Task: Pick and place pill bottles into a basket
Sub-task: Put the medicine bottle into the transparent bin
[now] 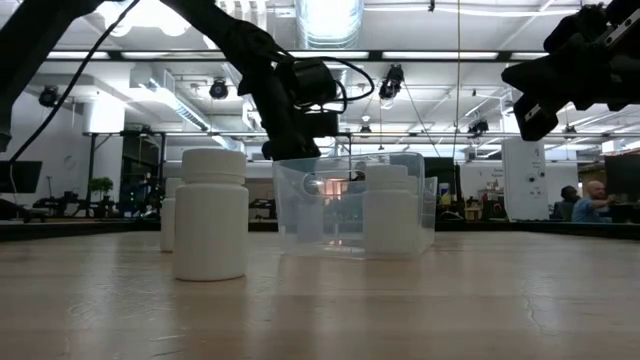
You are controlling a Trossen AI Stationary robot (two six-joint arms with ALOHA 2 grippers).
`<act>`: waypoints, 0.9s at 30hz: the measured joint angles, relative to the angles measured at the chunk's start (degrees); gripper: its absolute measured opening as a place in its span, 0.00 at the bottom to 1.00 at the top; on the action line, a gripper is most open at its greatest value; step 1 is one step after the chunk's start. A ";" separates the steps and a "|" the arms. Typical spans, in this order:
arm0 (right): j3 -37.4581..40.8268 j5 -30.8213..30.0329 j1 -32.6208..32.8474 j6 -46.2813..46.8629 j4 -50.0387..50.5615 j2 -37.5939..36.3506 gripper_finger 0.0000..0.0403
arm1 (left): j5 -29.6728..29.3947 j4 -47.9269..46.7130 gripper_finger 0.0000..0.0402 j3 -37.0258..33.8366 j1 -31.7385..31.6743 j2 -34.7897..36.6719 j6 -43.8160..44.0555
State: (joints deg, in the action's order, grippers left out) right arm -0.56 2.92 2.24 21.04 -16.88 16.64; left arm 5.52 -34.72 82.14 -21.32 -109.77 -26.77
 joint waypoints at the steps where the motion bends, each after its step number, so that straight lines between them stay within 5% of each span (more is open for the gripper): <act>1: 0.01 0.00 0.00 -0.02 -0.01 0.00 0.02 | 0.00 -1.09 0.36 0.31 0.00 0.11 -0.01; 16: 0.00 0.00 -0.02 -0.17 0.00 0.07 0.02 | -3.95 -15.95 0.38 16.54 0.08 3.83 -3.71; 27: 0.00 0.08 -0.02 -0.02 0.02 0.00 0.02 | 5.49 -16.90 0.38 25.47 2.35 4.04 -2.32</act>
State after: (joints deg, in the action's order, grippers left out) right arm -0.56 2.99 2.22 21.02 -16.86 16.64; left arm 11.00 -51.62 107.61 -18.98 -105.73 -29.08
